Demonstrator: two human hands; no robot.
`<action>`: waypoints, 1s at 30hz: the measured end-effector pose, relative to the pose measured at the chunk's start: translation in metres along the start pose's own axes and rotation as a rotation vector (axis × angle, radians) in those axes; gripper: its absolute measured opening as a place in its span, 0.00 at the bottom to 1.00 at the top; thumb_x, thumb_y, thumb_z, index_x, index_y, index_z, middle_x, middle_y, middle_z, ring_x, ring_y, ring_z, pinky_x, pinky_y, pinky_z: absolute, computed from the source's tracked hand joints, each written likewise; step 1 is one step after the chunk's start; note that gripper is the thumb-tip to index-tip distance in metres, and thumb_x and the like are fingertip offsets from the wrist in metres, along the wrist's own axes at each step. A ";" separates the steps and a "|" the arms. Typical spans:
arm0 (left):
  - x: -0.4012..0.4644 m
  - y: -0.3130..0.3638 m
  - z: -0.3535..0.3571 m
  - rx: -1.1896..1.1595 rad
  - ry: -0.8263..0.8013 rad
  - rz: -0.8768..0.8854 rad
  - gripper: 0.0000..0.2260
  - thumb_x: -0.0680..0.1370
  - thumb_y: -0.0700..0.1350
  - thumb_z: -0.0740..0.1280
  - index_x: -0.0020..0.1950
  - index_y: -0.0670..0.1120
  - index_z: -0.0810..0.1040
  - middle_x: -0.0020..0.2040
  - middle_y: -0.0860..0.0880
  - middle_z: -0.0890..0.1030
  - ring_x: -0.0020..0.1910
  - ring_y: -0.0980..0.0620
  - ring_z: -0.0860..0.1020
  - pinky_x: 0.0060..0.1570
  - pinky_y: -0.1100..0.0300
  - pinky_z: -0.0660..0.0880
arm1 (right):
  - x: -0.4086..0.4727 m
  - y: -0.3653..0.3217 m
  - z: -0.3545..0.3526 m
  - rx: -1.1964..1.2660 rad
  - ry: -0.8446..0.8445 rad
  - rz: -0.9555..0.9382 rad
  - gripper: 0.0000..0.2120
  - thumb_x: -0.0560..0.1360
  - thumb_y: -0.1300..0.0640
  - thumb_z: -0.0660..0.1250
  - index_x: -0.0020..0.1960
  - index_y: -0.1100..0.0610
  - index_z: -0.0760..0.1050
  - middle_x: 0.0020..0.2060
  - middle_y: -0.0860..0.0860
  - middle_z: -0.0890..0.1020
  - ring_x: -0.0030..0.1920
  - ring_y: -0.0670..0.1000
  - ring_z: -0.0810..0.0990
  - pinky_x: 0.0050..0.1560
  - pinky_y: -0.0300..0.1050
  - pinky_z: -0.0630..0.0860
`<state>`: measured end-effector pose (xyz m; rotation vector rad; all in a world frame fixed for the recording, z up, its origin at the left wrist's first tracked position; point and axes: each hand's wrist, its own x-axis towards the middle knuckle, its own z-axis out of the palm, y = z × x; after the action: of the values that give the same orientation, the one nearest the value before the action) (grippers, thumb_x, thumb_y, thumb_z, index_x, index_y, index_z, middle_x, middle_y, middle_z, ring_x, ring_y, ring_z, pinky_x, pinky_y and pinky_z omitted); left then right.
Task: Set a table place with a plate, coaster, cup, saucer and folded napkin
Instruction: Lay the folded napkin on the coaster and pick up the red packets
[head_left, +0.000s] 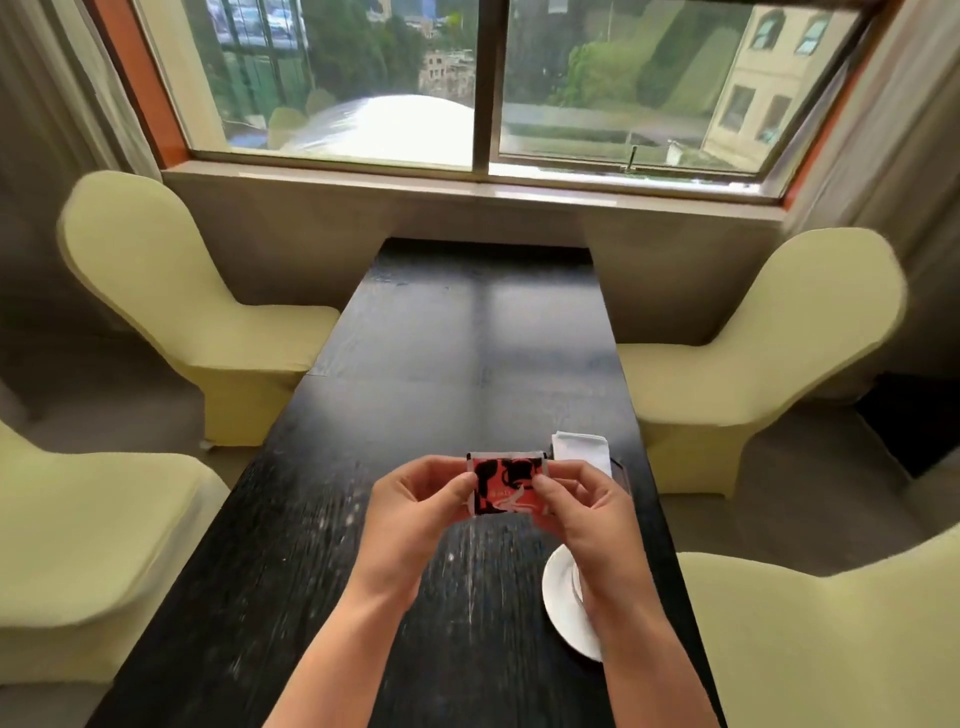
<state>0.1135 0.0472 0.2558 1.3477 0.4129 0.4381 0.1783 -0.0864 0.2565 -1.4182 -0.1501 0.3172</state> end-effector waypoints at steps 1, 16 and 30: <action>-0.001 -0.002 0.009 0.005 0.010 -0.006 0.06 0.73 0.34 0.68 0.41 0.43 0.83 0.36 0.48 0.85 0.36 0.53 0.83 0.36 0.64 0.79 | 0.002 -0.001 -0.011 -0.028 -0.009 0.002 0.07 0.73 0.65 0.68 0.40 0.55 0.79 0.32 0.49 0.85 0.35 0.45 0.83 0.32 0.33 0.77; -0.018 -0.019 0.066 0.099 0.023 -0.049 0.08 0.74 0.35 0.69 0.40 0.46 0.83 0.35 0.49 0.85 0.36 0.56 0.82 0.35 0.65 0.78 | 0.005 -0.002 -0.085 -0.113 -0.025 0.092 0.06 0.72 0.66 0.68 0.40 0.57 0.79 0.37 0.56 0.84 0.40 0.55 0.82 0.42 0.48 0.81; 0.015 -0.111 0.105 0.158 -0.064 -0.340 0.06 0.73 0.34 0.69 0.40 0.43 0.84 0.37 0.45 0.86 0.36 0.53 0.84 0.32 0.67 0.77 | 0.041 0.067 -0.148 -0.263 0.057 0.309 0.11 0.69 0.69 0.69 0.34 0.54 0.80 0.31 0.50 0.82 0.33 0.46 0.78 0.34 0.37 0.74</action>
<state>0.1886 -0.0504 0.1642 1.4066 0.6215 0.0816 0.2517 -0.2061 0.1643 -1.7119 0.0790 0.5252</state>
